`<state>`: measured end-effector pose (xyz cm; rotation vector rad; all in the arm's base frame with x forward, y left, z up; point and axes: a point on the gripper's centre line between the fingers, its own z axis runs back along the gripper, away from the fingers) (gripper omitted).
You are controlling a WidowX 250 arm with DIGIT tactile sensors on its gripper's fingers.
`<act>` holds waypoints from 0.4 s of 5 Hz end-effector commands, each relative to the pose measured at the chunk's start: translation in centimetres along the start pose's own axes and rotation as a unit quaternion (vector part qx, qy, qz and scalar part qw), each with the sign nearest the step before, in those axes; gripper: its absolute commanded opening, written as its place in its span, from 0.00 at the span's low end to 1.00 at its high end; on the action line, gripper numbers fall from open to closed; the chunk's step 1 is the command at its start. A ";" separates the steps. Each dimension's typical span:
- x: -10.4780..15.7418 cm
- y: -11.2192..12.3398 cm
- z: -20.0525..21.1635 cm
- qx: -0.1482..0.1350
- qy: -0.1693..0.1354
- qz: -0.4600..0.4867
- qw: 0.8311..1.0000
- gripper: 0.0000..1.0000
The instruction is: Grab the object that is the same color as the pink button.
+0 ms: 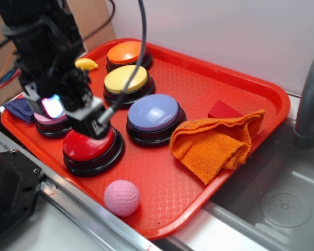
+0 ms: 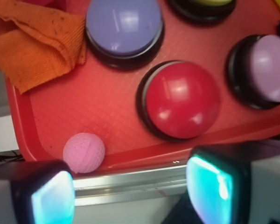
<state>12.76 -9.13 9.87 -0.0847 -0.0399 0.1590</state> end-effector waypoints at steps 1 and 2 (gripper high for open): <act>-0.6 -2.8 -3.6 0.010 -0.009 -0.014 1.000 1.00; -0.9 -3.5 -5.1 0.013 -0.001 -0.019 1.000 1.00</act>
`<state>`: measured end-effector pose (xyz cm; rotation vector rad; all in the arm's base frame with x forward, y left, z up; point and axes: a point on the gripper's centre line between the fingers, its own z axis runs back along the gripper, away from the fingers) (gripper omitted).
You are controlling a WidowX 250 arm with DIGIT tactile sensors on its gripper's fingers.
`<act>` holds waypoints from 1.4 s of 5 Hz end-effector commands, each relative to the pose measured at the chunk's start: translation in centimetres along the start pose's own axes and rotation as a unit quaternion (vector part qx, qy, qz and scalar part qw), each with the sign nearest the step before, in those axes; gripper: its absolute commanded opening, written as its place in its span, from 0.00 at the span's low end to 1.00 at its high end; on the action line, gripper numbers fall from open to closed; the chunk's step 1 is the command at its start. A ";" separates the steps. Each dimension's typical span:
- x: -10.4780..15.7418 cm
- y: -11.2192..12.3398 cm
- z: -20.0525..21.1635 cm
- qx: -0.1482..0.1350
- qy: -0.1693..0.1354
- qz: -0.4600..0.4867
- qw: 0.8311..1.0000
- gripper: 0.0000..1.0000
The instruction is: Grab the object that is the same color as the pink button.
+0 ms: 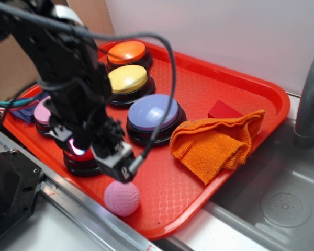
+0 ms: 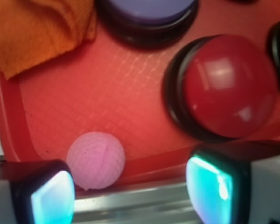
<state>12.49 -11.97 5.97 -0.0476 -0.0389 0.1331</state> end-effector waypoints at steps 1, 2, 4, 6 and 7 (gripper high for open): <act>0.1 -1.3 -2.4 0.006 0.005 -0.006 1.000 1.00; -0.1 -1.8 -3.4 0.011 0.006 -0.010 1.000 1.00; -0.5 -2.5 -4.6 0.013 0.010 -0.014 1.000 1.00; -0.1 -2.0 -4.6 0.006 0.014 0.000 1.000 0.00; 0.9 -1.0 -2.3 0.010 0.002 -0.004 1.000 0.00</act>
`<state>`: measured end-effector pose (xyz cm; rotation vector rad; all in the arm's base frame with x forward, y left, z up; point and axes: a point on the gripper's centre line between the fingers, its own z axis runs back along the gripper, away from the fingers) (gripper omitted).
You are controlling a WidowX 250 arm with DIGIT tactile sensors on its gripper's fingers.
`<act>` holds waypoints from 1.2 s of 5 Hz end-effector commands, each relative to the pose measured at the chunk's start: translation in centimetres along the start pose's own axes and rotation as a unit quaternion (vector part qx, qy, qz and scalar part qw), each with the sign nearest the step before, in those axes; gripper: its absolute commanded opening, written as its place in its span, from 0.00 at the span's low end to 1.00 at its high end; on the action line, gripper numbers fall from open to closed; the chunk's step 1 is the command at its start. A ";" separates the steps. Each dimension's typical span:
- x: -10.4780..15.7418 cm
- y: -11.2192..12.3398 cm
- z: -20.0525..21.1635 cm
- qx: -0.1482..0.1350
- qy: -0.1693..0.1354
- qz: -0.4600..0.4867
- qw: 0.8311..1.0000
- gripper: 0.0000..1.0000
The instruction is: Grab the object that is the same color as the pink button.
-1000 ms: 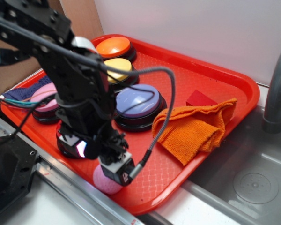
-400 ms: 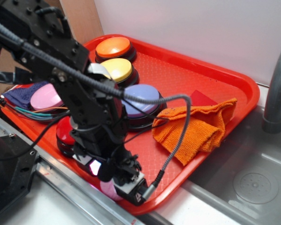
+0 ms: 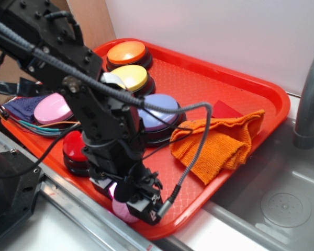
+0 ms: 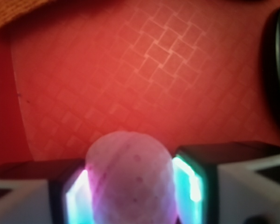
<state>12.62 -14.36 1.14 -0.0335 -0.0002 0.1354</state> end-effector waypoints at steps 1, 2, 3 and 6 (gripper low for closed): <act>3.2 3.3 6.2 0.009 -0.008 0.002 1.000 0.00; 5.1 5.6 9.6 0.019 -0.005 0.022 1.000 0.00; 7.1 8.8 13.2 0.001 -0.030 0.062 0.998 0.00; 9.5 13.4 18.8 -0.032 -0.092 0.139 0.986 0.00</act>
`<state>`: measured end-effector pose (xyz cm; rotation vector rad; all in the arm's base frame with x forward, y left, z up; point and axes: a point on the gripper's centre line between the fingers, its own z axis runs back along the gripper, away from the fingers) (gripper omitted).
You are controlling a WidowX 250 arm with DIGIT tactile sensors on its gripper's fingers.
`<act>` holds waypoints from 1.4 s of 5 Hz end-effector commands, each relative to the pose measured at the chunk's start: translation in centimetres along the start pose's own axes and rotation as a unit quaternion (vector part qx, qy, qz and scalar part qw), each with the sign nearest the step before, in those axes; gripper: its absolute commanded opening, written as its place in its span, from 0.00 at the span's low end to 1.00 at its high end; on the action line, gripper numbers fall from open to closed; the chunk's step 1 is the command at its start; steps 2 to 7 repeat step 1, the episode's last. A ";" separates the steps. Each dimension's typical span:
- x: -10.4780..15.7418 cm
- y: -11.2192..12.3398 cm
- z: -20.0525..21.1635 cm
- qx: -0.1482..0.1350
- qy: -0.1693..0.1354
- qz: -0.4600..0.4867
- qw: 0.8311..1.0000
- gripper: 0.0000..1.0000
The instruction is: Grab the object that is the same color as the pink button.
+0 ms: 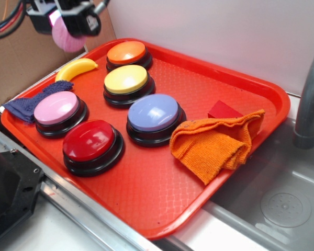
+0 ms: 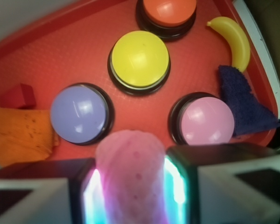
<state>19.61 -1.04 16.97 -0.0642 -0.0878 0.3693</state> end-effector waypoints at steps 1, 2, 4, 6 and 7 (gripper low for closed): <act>1.7 1.4 2.3 -0.001 -0.052 0.019 0.998 0.00; 1.7 1.4 2.3 -0.001 -0.052 0.019 0.998 0.00; 1.7 1.4 2.3 -0.001 -0.052 0.019 0.998 0.00; 1.7 1.4 2.3 -0.001 -0.052 0.019 0.998 0.00; 1.7 1.4 2.3 -0.001 -0.052 0.019 0.998 0.00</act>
